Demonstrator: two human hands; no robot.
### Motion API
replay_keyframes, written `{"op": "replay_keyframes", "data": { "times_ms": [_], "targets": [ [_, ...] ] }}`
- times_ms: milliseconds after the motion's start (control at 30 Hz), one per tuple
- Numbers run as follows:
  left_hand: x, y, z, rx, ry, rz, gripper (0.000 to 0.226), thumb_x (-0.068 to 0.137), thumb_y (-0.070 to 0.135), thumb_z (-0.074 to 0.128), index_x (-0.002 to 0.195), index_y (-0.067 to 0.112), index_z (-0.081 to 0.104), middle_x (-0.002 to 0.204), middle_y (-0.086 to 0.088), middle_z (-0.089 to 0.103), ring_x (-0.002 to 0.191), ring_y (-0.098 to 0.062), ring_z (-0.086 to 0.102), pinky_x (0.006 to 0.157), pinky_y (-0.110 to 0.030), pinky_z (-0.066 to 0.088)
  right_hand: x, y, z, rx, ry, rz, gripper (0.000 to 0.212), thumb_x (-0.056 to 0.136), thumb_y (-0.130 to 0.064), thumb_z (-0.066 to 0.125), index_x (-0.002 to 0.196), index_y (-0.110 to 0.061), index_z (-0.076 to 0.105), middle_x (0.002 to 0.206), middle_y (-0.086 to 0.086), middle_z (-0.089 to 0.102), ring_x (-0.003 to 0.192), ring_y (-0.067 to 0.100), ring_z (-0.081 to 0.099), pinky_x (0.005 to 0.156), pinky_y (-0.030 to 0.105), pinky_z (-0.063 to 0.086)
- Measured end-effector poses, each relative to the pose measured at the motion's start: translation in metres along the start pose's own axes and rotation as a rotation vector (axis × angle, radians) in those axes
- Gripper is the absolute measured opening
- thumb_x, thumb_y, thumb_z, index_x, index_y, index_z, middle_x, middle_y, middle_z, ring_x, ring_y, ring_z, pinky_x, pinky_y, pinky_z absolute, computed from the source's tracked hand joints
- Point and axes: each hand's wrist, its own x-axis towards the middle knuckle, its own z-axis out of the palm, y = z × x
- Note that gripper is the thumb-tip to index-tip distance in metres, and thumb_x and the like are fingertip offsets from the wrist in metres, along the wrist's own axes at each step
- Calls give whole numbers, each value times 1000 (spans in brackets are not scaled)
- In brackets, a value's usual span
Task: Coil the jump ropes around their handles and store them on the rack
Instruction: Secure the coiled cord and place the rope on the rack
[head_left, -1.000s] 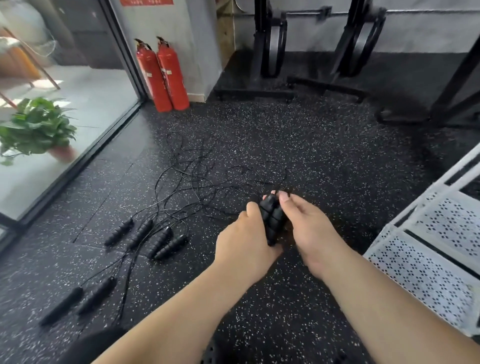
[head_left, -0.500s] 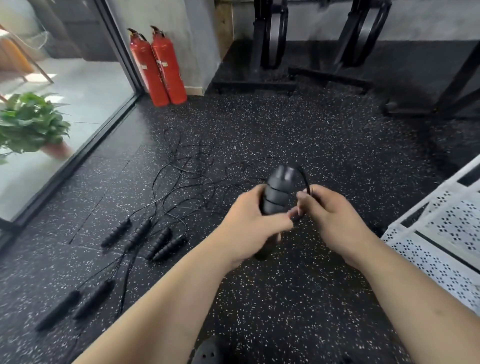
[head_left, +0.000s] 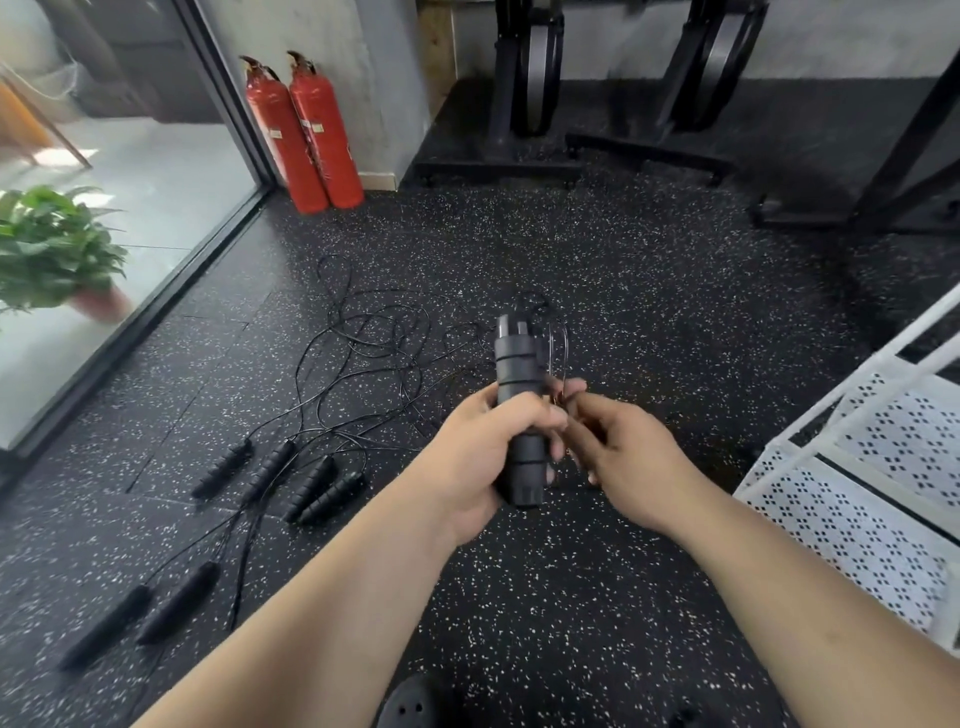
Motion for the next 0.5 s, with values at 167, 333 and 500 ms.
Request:
{"op": "replay_keyframes", "data": {
  "times_ms": [167, 333, 500],
  "targets": [
    [9, 8, -13, -123, 99, -30, 38, 87, 11, 67, 125, 14, 67, 115, -6, 74, 64, -12, 54, 57, -27, 47, -1, -1, -9, 6, -90, 3, 21, 107, -41, 60, 88, -37, 68, 67, -7, 66, 58, 7, 56, 64, 34, 49],
    [16, 22, -26, -301, 324, 187, 32, 91, 7, 65, 121, 17, 67, 100, -5, 72, 65, -12, 55, 58, -28, 46, -2, -10, -18, -12, -113, -17, 16, 108, -44, 56, 101, -40, 70, 76, -11, 69, 62, 0, 57, 62, 23, 47],
    [11, 26, -30, -360, 298, 266, 29, 92, 8, 63, 119, 18, 61, 120, -5, 74, 67, -12, 53, 62, -28, 44, 0, -16, -17, -126, -21, -47, 22, 109, -45, 53, 95, -37, 69, 56, -16, 56, 47, 6, 43, 48, 21, 35]
  ]
}}
